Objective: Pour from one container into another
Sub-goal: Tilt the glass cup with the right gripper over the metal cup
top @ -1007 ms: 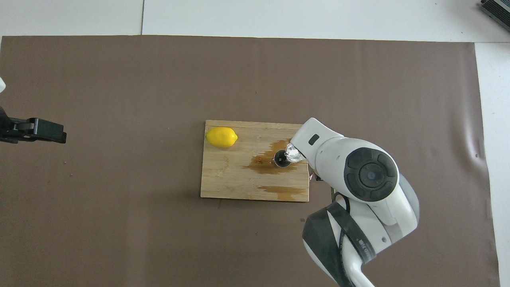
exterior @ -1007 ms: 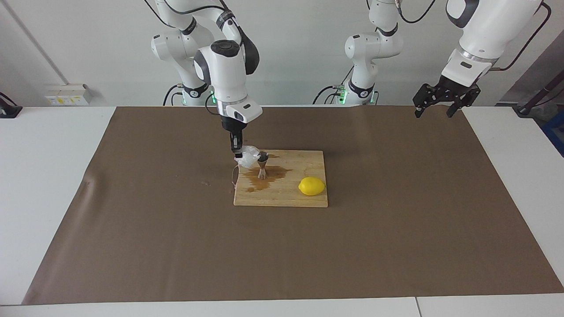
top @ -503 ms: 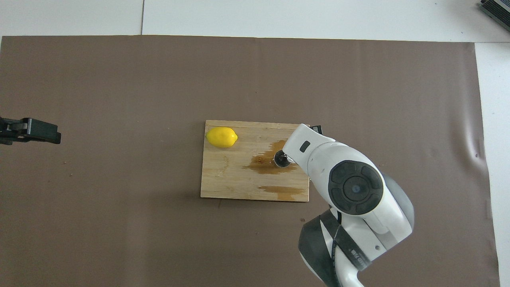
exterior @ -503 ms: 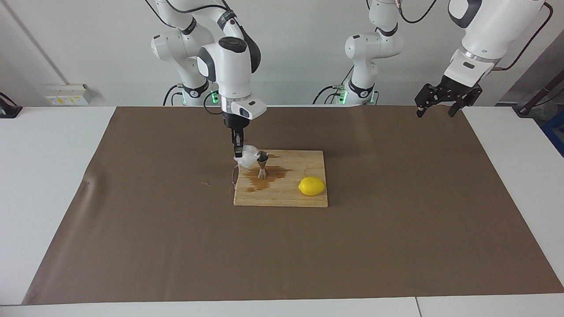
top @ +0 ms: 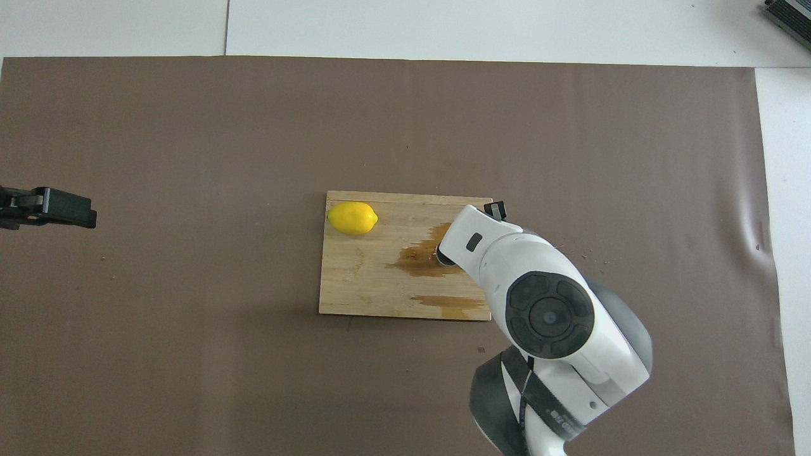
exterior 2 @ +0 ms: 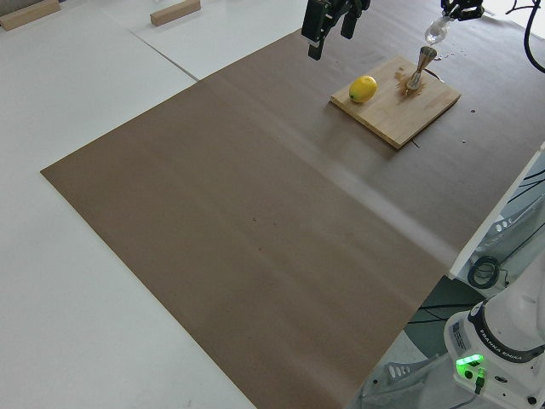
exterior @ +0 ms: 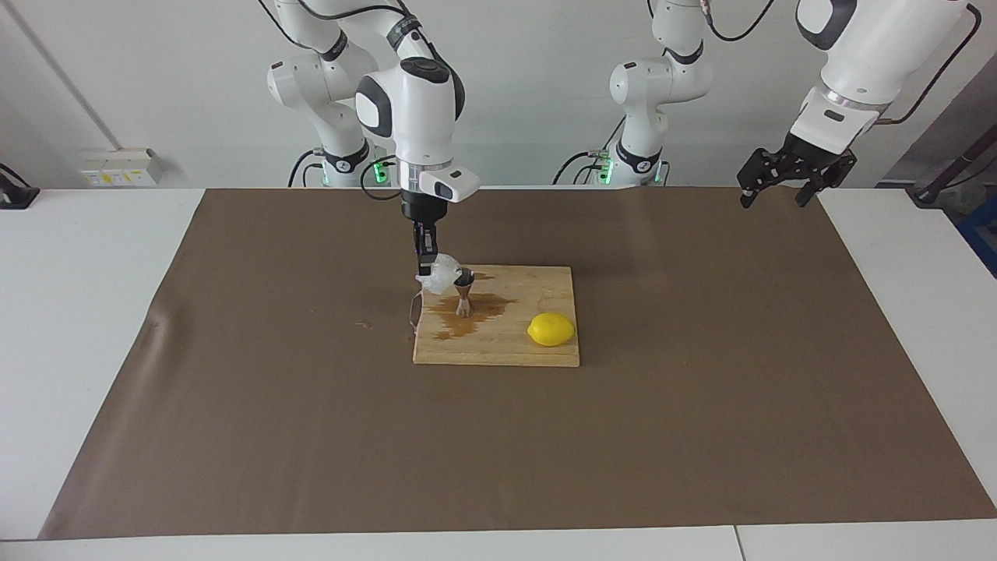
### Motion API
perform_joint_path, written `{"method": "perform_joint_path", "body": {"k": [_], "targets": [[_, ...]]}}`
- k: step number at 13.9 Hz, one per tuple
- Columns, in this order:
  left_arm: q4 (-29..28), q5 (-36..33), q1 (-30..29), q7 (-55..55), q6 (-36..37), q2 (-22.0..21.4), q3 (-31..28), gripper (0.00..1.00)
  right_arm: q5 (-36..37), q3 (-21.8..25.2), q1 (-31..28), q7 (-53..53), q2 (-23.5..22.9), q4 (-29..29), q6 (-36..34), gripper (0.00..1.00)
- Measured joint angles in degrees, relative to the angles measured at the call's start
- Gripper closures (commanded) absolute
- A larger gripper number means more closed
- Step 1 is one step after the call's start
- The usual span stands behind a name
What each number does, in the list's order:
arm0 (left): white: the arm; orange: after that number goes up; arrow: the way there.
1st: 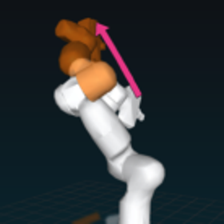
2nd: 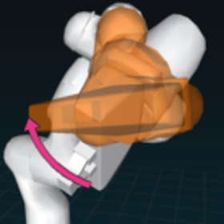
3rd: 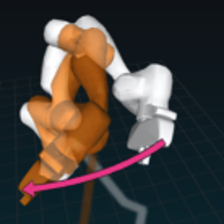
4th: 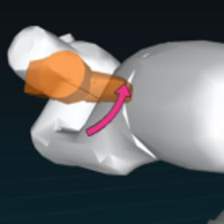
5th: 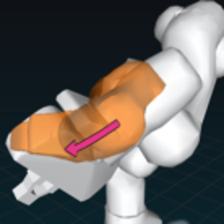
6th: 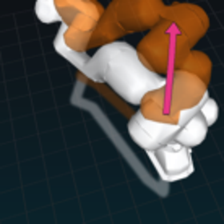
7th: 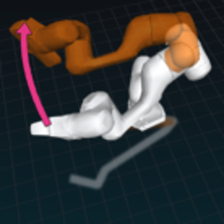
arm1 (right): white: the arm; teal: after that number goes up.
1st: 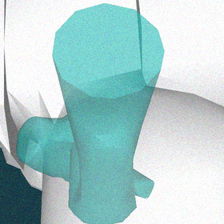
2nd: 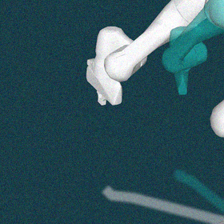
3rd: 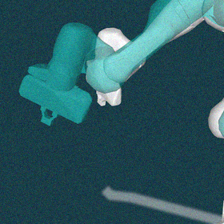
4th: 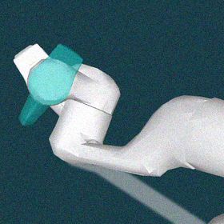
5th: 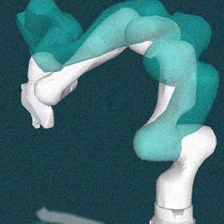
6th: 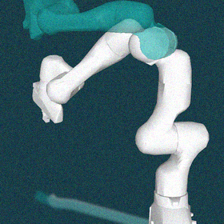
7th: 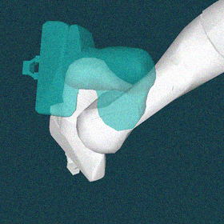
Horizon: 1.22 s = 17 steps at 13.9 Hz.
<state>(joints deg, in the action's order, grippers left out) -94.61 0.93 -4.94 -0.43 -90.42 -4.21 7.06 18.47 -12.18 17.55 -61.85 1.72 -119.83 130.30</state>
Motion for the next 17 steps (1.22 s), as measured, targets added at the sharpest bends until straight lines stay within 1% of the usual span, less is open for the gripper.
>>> {"method": "perform_joint_path", "body": {"k": [7, 17], "targets": [[0.0, 0.0, -0.1, -2.5, -1.4, 0.0, 0.0, 0.00, 3.1, 0.0, 1.0, 0.0, 0.8, -0.1, -1.1, 1.00], [-0.6, 0.0, -0.1, -2.7, -1.3, 0.0, 0.3, 0.00, 4.3, 0.0, 1.0, 0.0, 1.0, -0.1, -1.8, 1.00]]}}
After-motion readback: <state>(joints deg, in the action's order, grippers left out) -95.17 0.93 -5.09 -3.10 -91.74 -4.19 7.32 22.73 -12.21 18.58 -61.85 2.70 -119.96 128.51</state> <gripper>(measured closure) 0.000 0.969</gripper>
